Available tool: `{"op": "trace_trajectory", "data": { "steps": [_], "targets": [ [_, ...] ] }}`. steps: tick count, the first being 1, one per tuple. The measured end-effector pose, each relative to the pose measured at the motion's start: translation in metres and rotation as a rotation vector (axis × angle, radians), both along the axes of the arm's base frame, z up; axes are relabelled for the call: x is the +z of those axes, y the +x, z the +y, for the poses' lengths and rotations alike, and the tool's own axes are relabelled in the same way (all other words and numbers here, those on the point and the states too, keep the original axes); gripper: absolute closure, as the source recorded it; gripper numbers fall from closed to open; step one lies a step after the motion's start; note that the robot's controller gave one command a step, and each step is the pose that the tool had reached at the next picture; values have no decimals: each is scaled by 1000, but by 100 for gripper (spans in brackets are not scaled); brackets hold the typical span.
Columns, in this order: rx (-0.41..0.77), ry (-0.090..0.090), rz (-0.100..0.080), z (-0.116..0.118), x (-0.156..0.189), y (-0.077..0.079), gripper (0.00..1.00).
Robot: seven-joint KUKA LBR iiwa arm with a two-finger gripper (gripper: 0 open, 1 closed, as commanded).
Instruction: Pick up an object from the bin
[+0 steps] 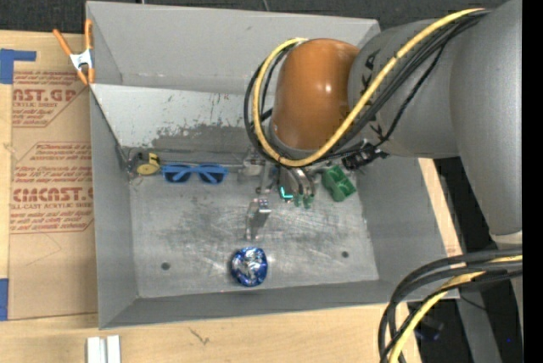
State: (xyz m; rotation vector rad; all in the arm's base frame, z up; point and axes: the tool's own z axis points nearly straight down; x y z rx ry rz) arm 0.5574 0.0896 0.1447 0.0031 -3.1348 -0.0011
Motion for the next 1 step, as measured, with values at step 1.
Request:
{"op": "trace_trajectory", "data": {
  "steps": [1],
  "targets": [
    [19, 1, -16, -59, -75, -64, 0]
  ]
}}
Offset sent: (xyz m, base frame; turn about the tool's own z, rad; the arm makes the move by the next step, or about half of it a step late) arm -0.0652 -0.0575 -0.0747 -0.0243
